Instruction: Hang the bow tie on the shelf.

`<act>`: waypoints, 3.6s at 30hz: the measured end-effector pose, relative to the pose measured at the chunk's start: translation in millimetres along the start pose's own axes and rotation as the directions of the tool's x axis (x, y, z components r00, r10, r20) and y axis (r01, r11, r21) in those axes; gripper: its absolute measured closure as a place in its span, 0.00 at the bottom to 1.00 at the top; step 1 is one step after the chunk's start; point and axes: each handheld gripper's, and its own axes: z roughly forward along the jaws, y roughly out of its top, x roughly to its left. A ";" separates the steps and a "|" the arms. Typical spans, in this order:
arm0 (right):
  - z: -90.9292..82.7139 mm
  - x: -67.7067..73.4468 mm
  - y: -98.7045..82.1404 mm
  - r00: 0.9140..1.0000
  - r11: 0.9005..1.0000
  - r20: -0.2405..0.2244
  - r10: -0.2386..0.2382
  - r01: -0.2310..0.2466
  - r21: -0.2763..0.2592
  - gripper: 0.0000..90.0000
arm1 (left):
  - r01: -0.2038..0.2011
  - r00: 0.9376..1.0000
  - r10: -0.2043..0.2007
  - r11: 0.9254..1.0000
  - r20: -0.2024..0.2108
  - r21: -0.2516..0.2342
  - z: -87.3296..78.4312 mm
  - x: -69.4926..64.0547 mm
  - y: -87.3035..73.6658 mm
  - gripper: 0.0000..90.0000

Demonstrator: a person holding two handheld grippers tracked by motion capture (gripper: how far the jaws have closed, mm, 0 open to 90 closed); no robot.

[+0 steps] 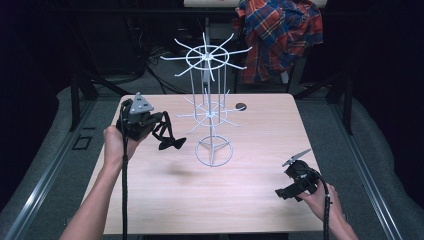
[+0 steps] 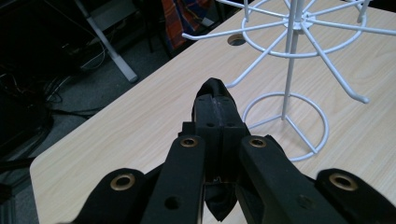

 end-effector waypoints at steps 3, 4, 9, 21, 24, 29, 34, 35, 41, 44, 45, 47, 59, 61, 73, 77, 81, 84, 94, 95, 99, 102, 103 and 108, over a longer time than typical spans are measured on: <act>-0.6 -0.5 0.1 1.000 1.000 0.000 -0.005 0.005 0.003 0.15 | -0.002 1.000 0.002 1.000 0.003 -0.001 2.9 0.3 2.5 1.00; -0.7 -0.5 0.1 1.000 1.000 0.001 -0.006 0.006 0.003 0.15 | -0.007 1.000 0.007 1.000 0.003 0.000 3.9 0.4 3.4 1.00; 0.1 0.2 0.0 1.000 1.000 -0.005 0.004 -0.004 -0.004 0.15 | -0.016 1.000 0.016 1.000 -0.001 -0.013 7.3 0.3 8.2 1.00; -3.9 -2.7 2.0 0.999 0.998 0.003 -0.036 0.036 0.048 0.15 | -0.030 1.000 0.030 0.999 0.006 -0.014 20.7 -0.6 16.2 1.00; -3.7 -2.6 1.9 0.999 0.999 -0.003 -0.031 0.032 0.043 0.15 | -0.031 0.999 0.031 0.999 0.014 -0.014 24.0 -2.2 18.4 1.00; -3.9 -2.6 1.6 1.000 0.999 -0.001 -0.030 0.030 0.041 0.15 | -0.042 0.999 0.042 0.999 0.025 -0.010 28.8 -5.7 22.3 1.00; -4.3 -2.9 1.1 1.000 0.999 0.002 -0.030 0.030 0.043 0.15 | -0.040 0.998 0.040 0.999 0.038 -0.007 32.6 -7.4 23.6 1.00; -4.3 -2.9 1.1 1.000 0.999 0.002 -0.030 0.030 0.043 0.15 | -0.040 0.998 0.040 0.999 0.038 -0.007 32.6 -7.4 23.6 1.00; -3.6 -2.5 0.5 1.000 0.999 -0.001 -0.031 0.031 0.042 0.15 | -0.036 0.998 0.036 0.999 0.048 0.007 37.0 -7.4 24.0 1.00; -4.2 -3.7 -0.6 1.000 0.999 0.001 -0.027 0.026 0.041 0.15 | -0.036 0.998 0.036 0.999 0.050 0.007 38.4 -7.8 24.5 1.00; -4.2 -3.7 -0.6 1.000 0.999 0.001 -0.027 0.026 0.041 0.15 | -0.036 0.998 0.036 0.999 0.050 0.007 38.4 -7.8 24.5 1.00; -4.7 -4.7 -0.9 1.000 0.999 0.007 -0.029 0.029 0.044 0.15 | -0.035 0.998 0.035 0.999 0.050 0.006 39.2 -8.0 24.6 1.00; -5.5 -3.3 -0.8 0.999 0.998 0.005 -0.033 0.033 0.047 0.15 | 0.009 0.998 -0.008 1.000 0.066 -0.019 45.6 -11.4 24.2 1.00; -5.4 -3.3 -0.8 0.999 0.998 0.004 -0.034 0.034 0.046 0.15 | 0.008 0.998 -0.007 1.000 0.067 -0.015 46.1 -11.7 24.2 1.00; -1.7 -0.1 -2.0 1.000 1.000 -0.005 0.005 -0.005 -0.004 0.15 | 0.021 0.995 -0.022 1.000 0.097 0.019 50.9 -12.3 21.8 1.00; -4.3 -2.6 0.0 1.000 0.998 -0.004 -0.031 0.031 0.047 0.15 | 0.018 0.995 -0.021 0.999 0.100 0.030 51.5 -11.8 21.2 1.00; -4.3 -2.5 0.1 1.000 0.998 -0.003 -0.031 0.031 0.046 0.15 | 0.023 0.995 -0.026 0.999 0.098 0.031 51.7 -11.5 21.1 0.99; -4.3 -2.6 0.0 0.999 0.998 -0.003 -0.033 0.033 0.048 0.15 | 0.024 0.994 -0.028 0.999 0.108 0.036 51.4 -11.5 21.3 0.95; -4.1 -2.5 0.1 0.999 0.998 -0.004 -0.033 0.033 0.049 0.15 | 0.050 0.990 -0.052 0.999 0.132 0.023 45.7 -10.8 21.0 0.79; -4.1 -2.5 0.1 0.999 0.998 -0.004 -0.033 0.033 0.049 0.15 | 0.050 0.990 -0.052 0.999 0.132 0.023 45.7 -10.8 21.0 0.74; -3.9 -2.0 0.1 1.000 0.998 -0.003 -0.031 0.031 0.048 0.15 | 0.086 0.989 -0.088 0.996 0.115 0.021 39.1 -8.3 18.5 0.59; -3.7 -2.0 0.2 0.999 0.998 -0.002 -0.032 0.032 0.051 0.15 | 0.098 0.987 -0.100 0.995 0.124 0.023 33.2 -7.2 16.4 0.44; -3.6 -1.9 0.2 0.999 0.998 -0.002 -0.032 0.032 0.051 0.15 | 0.097 0.986 -0.100 0.995 0.131 0.032 30.8 -6.7 15.8 0.39; -3.6 -2.0 0.3 0.999 0.998 0.001 -0.036 0.036 0.058 0.15 | 0.125 0.983 -0.128 0.992 0.128 0.031 18.5 -5.3 9.4 0.19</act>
